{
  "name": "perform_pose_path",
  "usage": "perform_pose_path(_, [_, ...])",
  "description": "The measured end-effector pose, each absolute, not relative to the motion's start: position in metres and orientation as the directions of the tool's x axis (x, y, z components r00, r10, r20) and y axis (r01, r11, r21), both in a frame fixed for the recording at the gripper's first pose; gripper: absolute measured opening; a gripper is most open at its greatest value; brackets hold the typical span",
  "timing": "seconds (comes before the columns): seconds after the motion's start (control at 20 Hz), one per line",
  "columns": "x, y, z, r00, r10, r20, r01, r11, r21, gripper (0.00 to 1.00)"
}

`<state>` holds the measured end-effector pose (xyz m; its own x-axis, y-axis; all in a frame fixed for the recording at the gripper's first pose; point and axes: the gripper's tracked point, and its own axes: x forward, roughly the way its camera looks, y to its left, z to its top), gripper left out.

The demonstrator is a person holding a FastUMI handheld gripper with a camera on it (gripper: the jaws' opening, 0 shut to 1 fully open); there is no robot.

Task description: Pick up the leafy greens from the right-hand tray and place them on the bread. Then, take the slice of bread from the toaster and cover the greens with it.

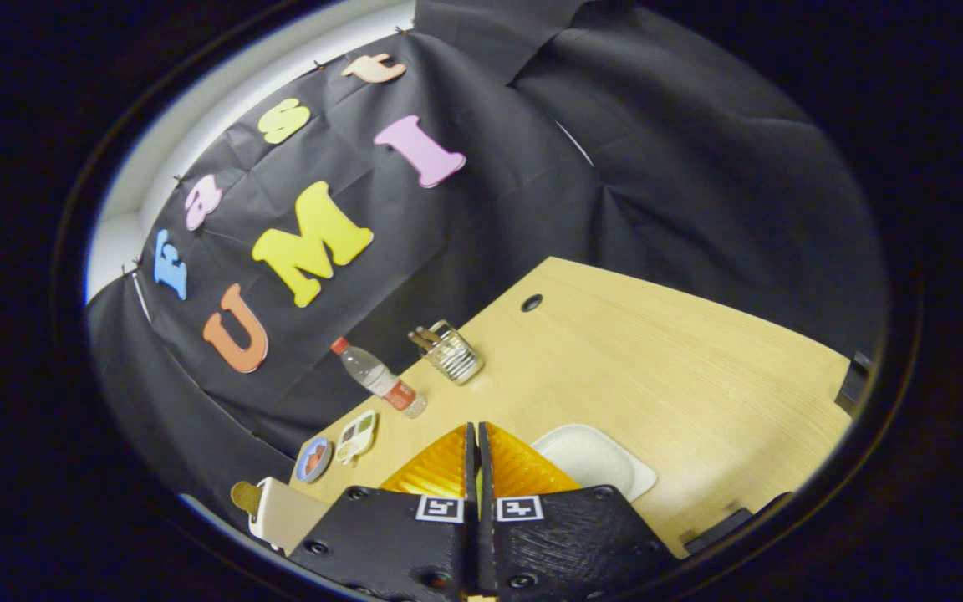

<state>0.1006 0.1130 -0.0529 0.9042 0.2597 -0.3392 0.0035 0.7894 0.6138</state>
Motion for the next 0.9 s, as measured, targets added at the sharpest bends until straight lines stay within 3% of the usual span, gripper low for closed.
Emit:
perform_pose_path(0.3, [0.080,0.190,-0.026,0.896,0.338,-0.287,-0.102,0.787,0.608,0.00])
perform_pose_path(0.9, [0.055,0.325,-0.061,0.815,0.506,-0.282,-0.182,0.686,0.704,0.00])
